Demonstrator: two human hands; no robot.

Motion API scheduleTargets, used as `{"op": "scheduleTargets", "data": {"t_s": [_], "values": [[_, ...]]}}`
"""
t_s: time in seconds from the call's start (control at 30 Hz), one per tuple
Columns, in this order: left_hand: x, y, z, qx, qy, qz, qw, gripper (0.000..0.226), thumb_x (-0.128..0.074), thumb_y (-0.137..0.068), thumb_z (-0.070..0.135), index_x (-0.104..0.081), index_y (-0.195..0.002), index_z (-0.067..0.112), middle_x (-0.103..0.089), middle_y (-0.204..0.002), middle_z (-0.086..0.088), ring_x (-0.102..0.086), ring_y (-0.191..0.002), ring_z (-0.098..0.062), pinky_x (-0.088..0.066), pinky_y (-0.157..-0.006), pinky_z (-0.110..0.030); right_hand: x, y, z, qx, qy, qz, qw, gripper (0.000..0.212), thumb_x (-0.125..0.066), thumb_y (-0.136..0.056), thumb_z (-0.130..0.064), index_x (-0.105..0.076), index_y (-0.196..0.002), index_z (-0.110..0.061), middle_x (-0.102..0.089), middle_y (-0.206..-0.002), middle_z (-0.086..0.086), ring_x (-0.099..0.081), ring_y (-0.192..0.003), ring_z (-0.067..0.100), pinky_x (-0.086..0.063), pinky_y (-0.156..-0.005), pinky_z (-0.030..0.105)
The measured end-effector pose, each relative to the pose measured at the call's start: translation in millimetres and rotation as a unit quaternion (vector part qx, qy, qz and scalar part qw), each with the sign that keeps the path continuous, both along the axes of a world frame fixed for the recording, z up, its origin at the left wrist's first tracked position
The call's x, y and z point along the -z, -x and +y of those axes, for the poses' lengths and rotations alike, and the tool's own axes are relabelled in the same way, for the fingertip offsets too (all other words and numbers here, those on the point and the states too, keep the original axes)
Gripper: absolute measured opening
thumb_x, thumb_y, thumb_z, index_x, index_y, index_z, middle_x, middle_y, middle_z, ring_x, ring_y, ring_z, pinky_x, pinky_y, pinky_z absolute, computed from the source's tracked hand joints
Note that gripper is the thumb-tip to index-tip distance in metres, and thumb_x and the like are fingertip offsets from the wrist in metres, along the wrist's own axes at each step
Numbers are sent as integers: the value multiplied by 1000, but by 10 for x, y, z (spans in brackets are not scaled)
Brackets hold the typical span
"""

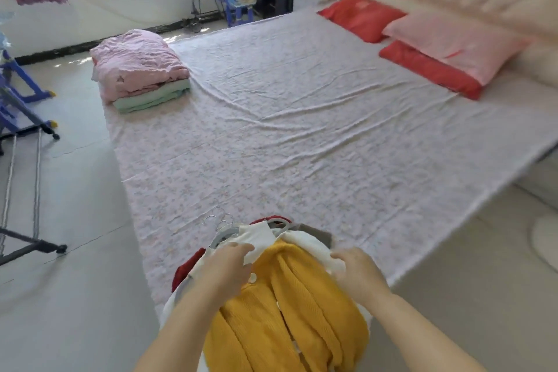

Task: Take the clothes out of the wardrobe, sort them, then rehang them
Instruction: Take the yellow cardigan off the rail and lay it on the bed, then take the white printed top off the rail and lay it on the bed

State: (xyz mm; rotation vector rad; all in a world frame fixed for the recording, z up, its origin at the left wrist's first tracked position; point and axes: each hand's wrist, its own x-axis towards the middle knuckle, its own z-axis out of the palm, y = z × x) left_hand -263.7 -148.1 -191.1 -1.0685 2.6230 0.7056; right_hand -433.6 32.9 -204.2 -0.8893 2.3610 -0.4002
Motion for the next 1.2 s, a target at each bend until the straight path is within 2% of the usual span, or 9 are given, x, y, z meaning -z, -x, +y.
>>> {"op": "scheduleTargets", "data": {"t_s": [0.07,0.13,0.2,0.3,0.4,0.57,0.7,1.0,1.2], "values": [[-46,127,123,73,13,6,997,37,-46,-94,29,-46,-131,31,-51,-131,5,-55,-109,-13,-48,-88,-30,-105,-143,352,73,9,8,997,36,-51,-91,-22,-54,-126,-16,-48,-130,5,-46,-119,21,-37,-95,25],[-77,253,311,138,12,11,990,36,-45,-93,28,-49,-129,31,-55,-122,4,-59,-93,-11,-52,-75,-26,-218,-319,743,141,13,22,990,37,-51,-90,-24,-53,-127,-16,-47,-129,5,-46,-119,22,-36,-88,21],[-125,375,599,206,14,8,979,38,-45,-94,31,-45,-132,30,-54,-123,4,-61,-88,-9,-50,-67,-22,-277,-510,1201,203,-3,42,978,39,-53,-90,-23,-52,-128,-20,-47,-130,4,-47,-118,21,-37,-91,23],[-242,516,1212,317,9,8,948,44,-44,-96,33,-37,-139,28,-46,-137,3,-56,-107,-14,-49,-81,-25,-378,-840,1937,296,-14,74,952,40,-55,-89,-24,-52,-128,-22,-48,-129,4,-46,-120,20,-35,-97,24],[-361,628,1961,410,-18,25,912,42,-43,-96,31,-38,-137,27,-46,-135,2,-57,-108,-18,-49,-86,-29,-489,-1227,2669,405,-16,89,910,40,-55,-90,-26,-51,-130,-23,-47,-130,3,-46,-122,18,-35,-97,24],[-530,621,3357,542,-16,35,839,44,-46,-95,32,-38,-138,27,-45,-138,0,-46,-124,-21,-40,-100,-31,-602,-2103,3842,543,-20,100,833,39,-56,-90,-25,-51,-129,-20,-50,-126,3,-46,-120,18,-35,-96,25],[-623,290,4531,633,-24,63,771,43,-47,-94,32,-41,-136,29,-50,-129,4,-48,-119,-17,-39,-99,-29,-691,-2961,4730,636,-23,110,764,40,-54,-91,-23,-49,-131,-19,-48,-129,3,-47,-121,16,-34,-99,22],[-841,-1279,7189,787,-39,94,609,42,-46,-95,34,-39,-136,30,-49,-132,6,-46,-122,-14,-33,-104,-28,-859,-5011,6428,783,-27,122,609,40,-53,-93,-23,-47,-132,-22,-47,-127,4,-49,-114,15,-38,-96,20],[-1044,-2237,8519,860,-56,106,496,42,-45,-95,32,-39,-137,29,-47,-135,6,-45,-123,-12,-36,-103,-28,-967,-6048,7317,847,-52,138,510,43,-49,-94,-24,-41,-137,-24,-41,-134,0,-40,-125,14,-31,-102,22]]}}
